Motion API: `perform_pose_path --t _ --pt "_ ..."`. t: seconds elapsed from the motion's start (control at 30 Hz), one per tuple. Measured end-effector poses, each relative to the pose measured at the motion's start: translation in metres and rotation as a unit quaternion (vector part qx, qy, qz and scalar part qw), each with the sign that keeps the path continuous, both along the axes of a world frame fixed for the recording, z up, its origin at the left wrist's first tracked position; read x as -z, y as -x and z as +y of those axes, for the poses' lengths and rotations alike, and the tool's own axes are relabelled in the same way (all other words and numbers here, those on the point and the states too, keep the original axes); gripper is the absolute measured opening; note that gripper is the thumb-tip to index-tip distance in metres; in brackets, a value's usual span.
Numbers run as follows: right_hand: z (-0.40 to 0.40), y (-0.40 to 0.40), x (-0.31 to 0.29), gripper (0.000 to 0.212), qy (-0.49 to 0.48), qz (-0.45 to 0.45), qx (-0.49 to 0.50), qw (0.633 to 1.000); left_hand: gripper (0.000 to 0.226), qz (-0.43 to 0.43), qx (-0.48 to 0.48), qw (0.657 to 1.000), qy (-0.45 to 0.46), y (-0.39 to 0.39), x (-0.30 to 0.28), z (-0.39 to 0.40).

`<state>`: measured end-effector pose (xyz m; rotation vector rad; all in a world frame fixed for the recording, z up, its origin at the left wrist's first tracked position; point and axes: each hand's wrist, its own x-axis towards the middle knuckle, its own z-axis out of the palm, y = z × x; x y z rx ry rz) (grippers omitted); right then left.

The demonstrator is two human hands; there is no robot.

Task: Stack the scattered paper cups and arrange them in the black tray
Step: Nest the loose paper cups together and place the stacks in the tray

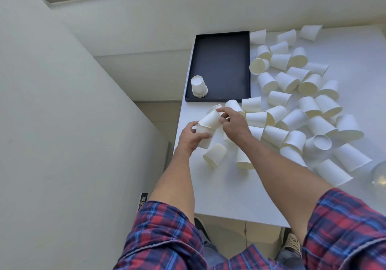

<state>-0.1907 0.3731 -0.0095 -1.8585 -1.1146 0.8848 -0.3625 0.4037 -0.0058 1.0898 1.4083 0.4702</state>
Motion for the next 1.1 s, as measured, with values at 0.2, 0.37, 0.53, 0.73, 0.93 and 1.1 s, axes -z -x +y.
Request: perform_pose_path --t 0.2,0.37,0.53,0.73,0.93,1.1 --pt "-0.009 -0.009 -0.001 0.03 0.031 0.008 -0.031 0.999 0.071 -0.069 -0.081 0.993 0.051 0.001 -0.002 0.002" --pt "-0.015 -0.012 0.0 0.03 0.044 0.087 -0.067 0.993 0.054 -0.111 -0.042 0.989 0.085 0.0 -0.006 -0.003" --pt "-0.022 -0.013 0.0 0.03 0.023 0.181 -0.111 0.977 0.055 -0.123 0.034 0.984 0.125 -0.004 -0.011 -0.009" --pt "-0.031 0.001 0.009 0.034 0.096 -0.069 -0.142 0.983 0.054 -0.057 -0.047 0.995 0.064 -0.005 0.004 -0.01" --pt "-0.055 0.017 0.02 0.09 0.151 -0.288 -0.31 0.893 0.057 -0.026 -0.119 0.992 0.036 0.008 0.024 -0.013" --pt "-0.06 0.024 0.03 0.052 0.133 -0.391 -0.348 0.842 0.072 0.012 -0.109 0.993 0.035 0.016 0.027 -0.013"
